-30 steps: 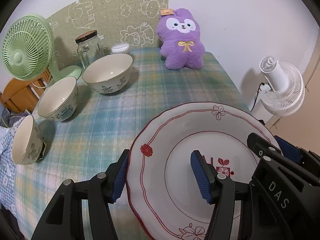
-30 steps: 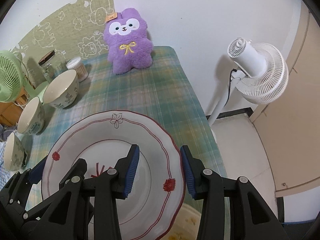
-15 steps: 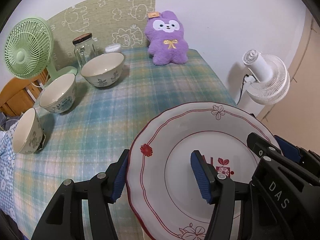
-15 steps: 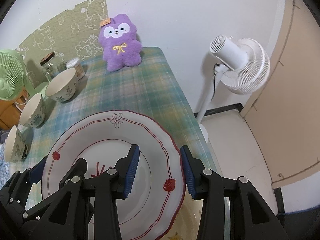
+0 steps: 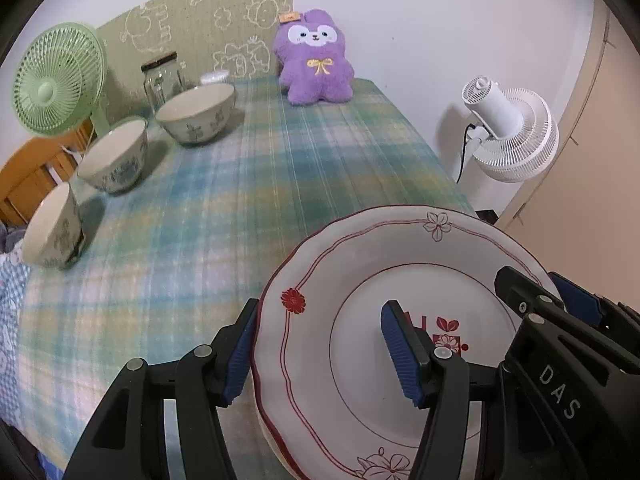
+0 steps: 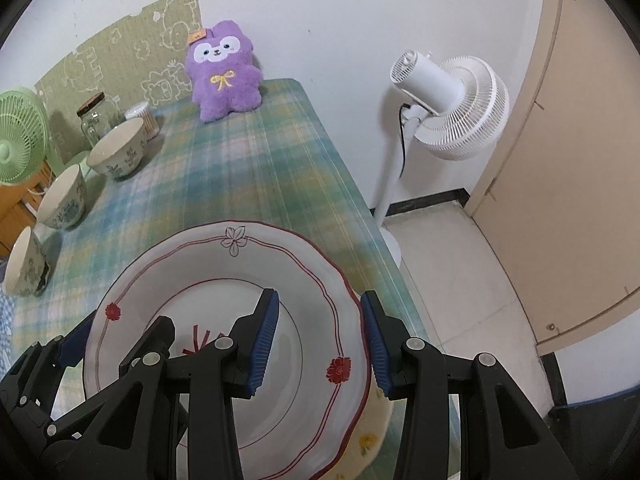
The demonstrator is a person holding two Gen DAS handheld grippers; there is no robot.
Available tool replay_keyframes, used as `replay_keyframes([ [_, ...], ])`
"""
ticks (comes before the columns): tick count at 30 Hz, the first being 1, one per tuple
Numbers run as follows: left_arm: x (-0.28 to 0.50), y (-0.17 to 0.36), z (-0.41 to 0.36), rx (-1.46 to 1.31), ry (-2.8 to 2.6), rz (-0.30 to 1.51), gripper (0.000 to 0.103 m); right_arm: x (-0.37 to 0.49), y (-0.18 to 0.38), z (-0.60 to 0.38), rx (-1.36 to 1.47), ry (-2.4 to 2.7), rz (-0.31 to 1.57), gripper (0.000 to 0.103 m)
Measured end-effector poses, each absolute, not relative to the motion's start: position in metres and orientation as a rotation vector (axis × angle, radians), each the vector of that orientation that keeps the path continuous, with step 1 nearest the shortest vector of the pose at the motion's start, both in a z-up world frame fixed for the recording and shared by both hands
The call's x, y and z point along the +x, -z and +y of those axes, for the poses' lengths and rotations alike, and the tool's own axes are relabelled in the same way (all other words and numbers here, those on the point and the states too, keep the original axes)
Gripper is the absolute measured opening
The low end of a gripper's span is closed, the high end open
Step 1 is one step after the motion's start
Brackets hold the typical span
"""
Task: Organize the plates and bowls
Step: 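Lift the three-plate stack with both grippers, then carry the plate stack beside the white fan, lower it, open both grippers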
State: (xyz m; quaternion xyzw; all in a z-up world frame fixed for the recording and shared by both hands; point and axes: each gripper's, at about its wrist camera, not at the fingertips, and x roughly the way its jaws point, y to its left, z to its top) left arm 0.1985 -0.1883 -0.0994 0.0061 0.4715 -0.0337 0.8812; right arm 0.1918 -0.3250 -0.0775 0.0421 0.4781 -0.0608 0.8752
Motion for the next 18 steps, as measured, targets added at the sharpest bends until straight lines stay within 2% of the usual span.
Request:
replay_keyframes([
  [9, 0.183, 0.117, -0.196, 0.040, 0.076, 1.020, 0.061, 0.176, 0.097, -0.330, 0.090, 0.138, 1.047, 0.046],
  [18, 0.173, 0.122, -0.202, 0.096, 0.059, 0.984, 0.060, 0.170, 0.107, -0.332, 0.108, 0.160, 1.075, 0.046],
])
